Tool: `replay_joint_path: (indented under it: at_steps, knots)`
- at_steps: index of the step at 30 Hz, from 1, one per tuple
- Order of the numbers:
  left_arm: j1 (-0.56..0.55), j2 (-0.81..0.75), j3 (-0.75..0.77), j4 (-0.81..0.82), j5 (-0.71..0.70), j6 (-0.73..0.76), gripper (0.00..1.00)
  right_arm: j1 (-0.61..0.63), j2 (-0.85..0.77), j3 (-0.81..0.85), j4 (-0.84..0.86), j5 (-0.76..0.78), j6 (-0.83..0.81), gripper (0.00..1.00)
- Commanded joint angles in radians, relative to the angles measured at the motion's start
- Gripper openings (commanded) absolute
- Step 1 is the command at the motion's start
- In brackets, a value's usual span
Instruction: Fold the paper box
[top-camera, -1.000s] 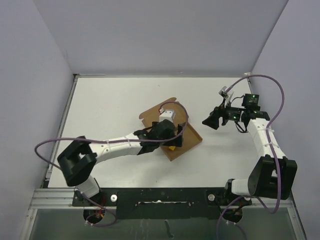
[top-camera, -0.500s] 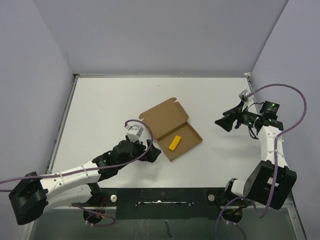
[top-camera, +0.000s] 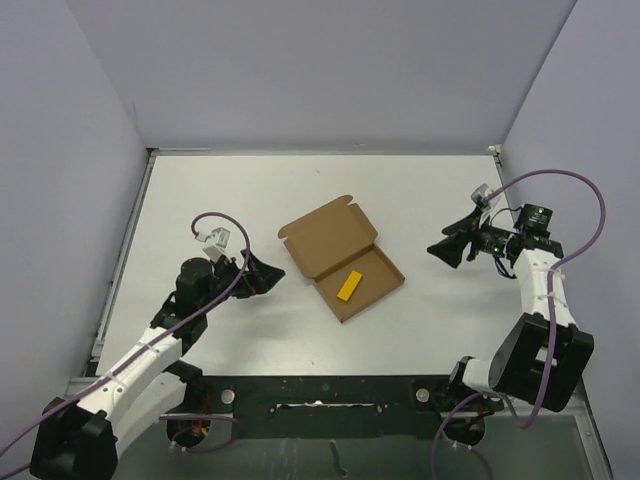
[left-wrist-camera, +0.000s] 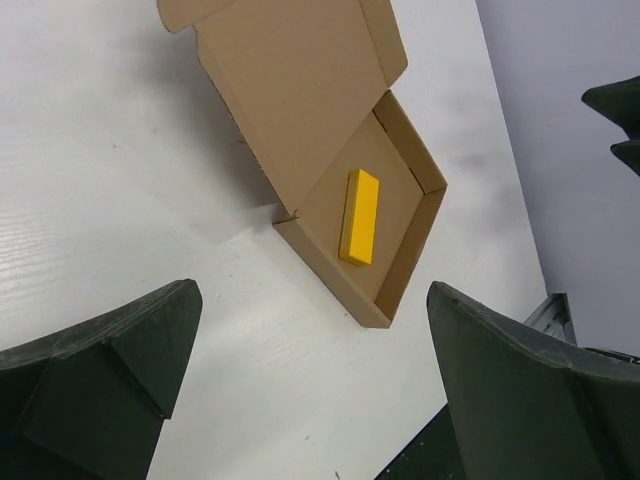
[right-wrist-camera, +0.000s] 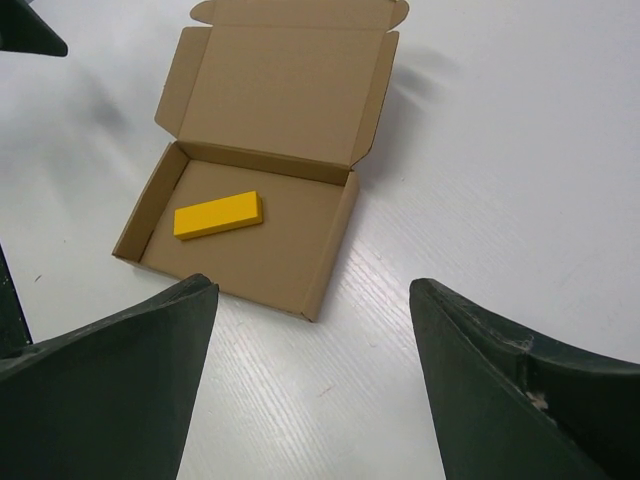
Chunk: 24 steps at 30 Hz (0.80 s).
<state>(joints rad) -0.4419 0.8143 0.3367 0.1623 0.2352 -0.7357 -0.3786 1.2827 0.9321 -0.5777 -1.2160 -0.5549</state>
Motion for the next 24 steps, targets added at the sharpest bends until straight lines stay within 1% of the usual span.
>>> replay_joint_path:
  at_steps: [1,4,7,9,11,13,14,17,20,24]
  knots:
    - [0.093,0.030,0.049,0.049,0.203,-0.051,0.97,0.019,0.048,0.017,-0.013,-0.003,-0.069,0.79]
    - [0.103,0.053,0.076,0.044,0.176,-0.026,0.96,0.043,0.085,0.043,-0.063,0.024,-0.115,0.79]
    - [0.104,0.091,0.096,0.044,0.094,-0.010,0.90,0.054,0.096,0.055,-0.095,0.038,-0.139,0.79]
    - [0.104,0.117,0.110,0.027,0.042,-0.006,0.84,0.060,0.093,0.050,-0.087,0.038,-0.129,0.78]
    - [0.104,0.142,0.120,0.018,-0.003,-0.002,0.83,0.073,0.089,0.050,-0.062,0.056,-0.088,0.78]
    - [0.103,0.176,0.137,0.029,-0.035,0.001,0.79,0.106,0.088,0.062,-0.049,0.087,-0.053,0.78]
    - [0.102,0.200,0.155,0.029,-0.074,-0.001,0.75,0.130,0.092,0.076,-0.054,0.112,-0.046,0.78]
    - [0.089,0.290,0.234,0.007,-0.137,-0.018,0.73,0.222,0.096,0.104,-0.080,0.190,-0.048,0.78]
    - [0.072,0.425,0.307,0.032,-0.138,-0.035,0.71,0.289,0.088,0.117,-0.083,0.263,-0.029,0.78]
    - [0.043,0.560,0.375,0.065,-0.128,-0.043,0.70,0.328,0.085,0.124,-0.070,0.314,0.027,0.78]
